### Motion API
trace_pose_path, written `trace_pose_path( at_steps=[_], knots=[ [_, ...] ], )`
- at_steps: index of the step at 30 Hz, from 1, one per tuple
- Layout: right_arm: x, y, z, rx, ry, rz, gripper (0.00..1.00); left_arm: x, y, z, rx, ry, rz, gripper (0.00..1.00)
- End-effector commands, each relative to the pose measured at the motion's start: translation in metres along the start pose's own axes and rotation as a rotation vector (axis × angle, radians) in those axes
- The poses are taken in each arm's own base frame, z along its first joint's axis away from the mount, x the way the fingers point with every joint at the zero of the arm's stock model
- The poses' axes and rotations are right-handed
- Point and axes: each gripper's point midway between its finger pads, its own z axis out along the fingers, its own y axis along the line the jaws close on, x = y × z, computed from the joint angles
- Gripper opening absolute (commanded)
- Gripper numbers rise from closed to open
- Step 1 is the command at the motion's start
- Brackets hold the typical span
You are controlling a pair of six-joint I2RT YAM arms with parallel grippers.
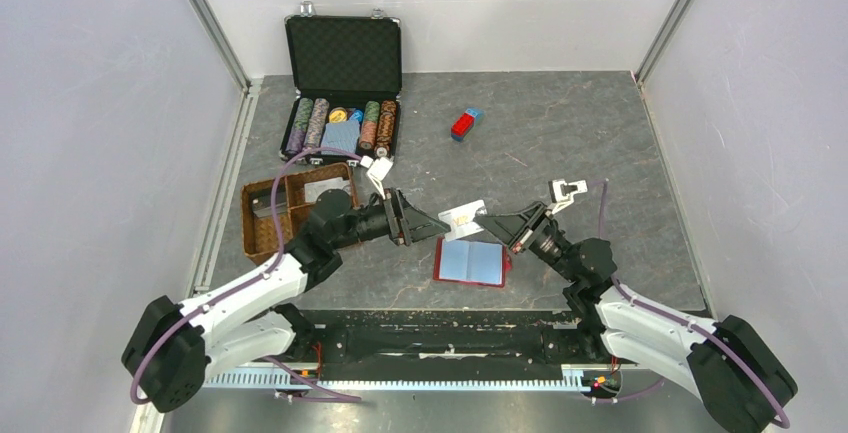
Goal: Take the credit cards out of the card holder
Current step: Place the credit card in the storage box.
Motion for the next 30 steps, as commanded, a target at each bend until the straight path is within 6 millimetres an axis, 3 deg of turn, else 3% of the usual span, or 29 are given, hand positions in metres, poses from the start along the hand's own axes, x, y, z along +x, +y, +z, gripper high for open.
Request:
trace_pose_path(
  at_steps=[1, 16, 20, 23, 24, 27, 30],
  knots=[
    [-0.023, 0.009, -0.004, -0.042, -0.141, 0.03, 0.0, -0.02, -0.023, 0.006, 0.123, -0.101, -0.059, 0.68],
    [-0.015, -0.033, -0.025, 0.082, -0.184, 0.117, 0.0, 0.0, -0.004, 0.038, 0.121, -0.06, -0.162, 0.46],
    [-0.012, -0.04, -0.027, 0.104, -0.181, 0.132, 0.0, 0.0, -0.005, 0.04, 0.142, -0.069, -0.175, 0.29],
    [-0.01, -0.042, -0.029, 0.111, -0.173, 0.132, 0.0, -0.002, -0.004, 0.038, 0.135, -0.09, -0.172, 0.06],
    [-0.009, -0.043, -0.029, 0.115, -0.17, 0.13, 0.0, -0.002, -0.003, 0.037, 0.128, -0.094, -0.167, 0.03],
    [-0.008, -0.045, -0.031, 0.121, -0.169, 0.122, 0.02, -0.005, 0.001, 0.034, 0.081, -0.109, -0.144, 0.02],
    [-0.007, -0.047, -0.031, 0.127, -0.161, 0.096, 0.13, -0.009, 0.007, 0.028, 0.015, -0.119, -0.101, 0.02]
  ],
)
